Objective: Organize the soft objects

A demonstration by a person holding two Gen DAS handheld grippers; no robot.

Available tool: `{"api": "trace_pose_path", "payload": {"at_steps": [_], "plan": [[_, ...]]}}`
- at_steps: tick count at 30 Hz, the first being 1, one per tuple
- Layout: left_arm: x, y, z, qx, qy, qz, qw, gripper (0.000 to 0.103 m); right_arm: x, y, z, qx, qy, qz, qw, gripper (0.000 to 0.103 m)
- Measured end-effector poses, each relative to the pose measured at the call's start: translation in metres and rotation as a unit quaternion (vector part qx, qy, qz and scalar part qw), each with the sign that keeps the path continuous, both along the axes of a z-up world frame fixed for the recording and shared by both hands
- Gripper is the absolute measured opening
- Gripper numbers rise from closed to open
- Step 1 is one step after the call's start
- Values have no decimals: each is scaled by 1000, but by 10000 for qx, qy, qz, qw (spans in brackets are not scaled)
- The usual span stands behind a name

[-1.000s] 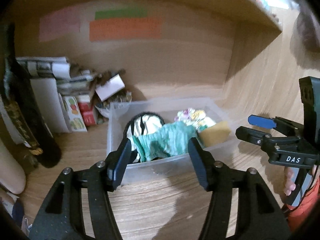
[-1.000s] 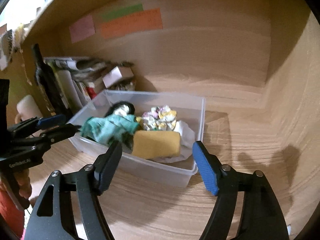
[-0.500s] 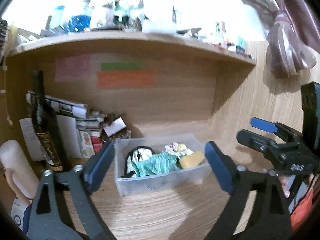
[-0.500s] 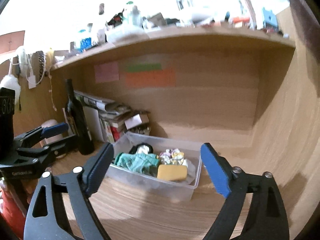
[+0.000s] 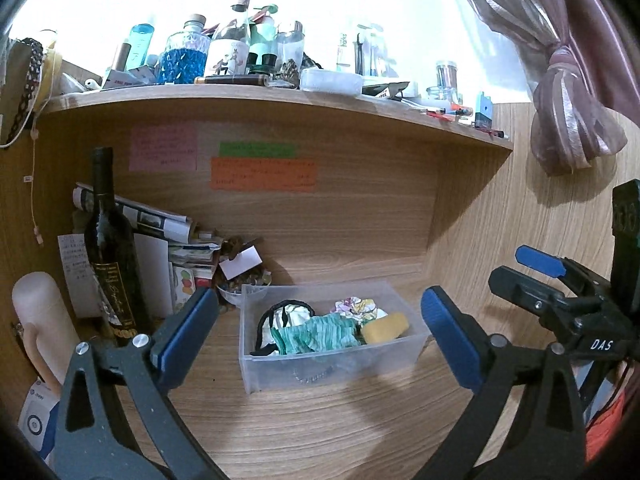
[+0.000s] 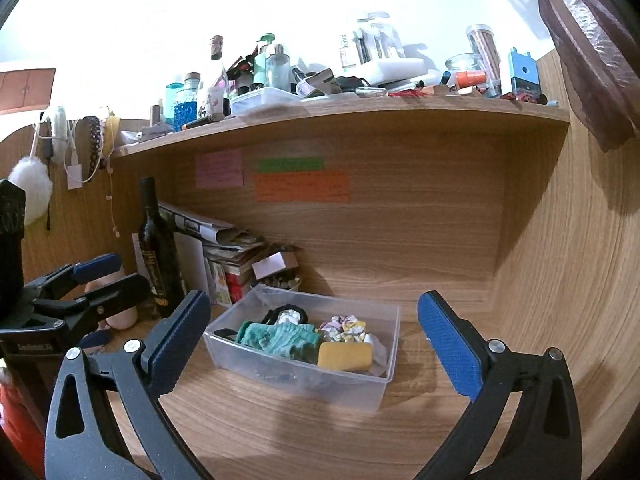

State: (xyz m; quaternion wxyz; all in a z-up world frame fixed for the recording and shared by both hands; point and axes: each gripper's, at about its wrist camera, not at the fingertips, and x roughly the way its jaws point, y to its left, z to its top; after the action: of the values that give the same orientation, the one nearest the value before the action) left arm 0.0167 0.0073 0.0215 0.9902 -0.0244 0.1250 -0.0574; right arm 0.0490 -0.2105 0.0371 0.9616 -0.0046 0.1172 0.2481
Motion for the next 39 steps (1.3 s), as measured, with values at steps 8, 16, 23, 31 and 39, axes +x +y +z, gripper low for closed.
{"api": "trace_pose_path", "payload": {"at_steps": [8,16,23,31,39], "plan": [[1,0,-1,21,-4,19,10000,103,2,-2,-1,40,64,-6,10000,103],[4,-1,-2,34,28,50,10000,103,5,-5,-3,100,138,16,9999,103],[8,-2,-3,69,12,35,10000,103,7,-6,-3,116,157,0,9998,103],[8,-4,-3,88,2,-1,10000,103,6,-6,-3,115,162,1,9998,103],[9,-4,-3,65,-14,-14,10000,103,6,-6,-3,113,164,4,9998,103]]}}
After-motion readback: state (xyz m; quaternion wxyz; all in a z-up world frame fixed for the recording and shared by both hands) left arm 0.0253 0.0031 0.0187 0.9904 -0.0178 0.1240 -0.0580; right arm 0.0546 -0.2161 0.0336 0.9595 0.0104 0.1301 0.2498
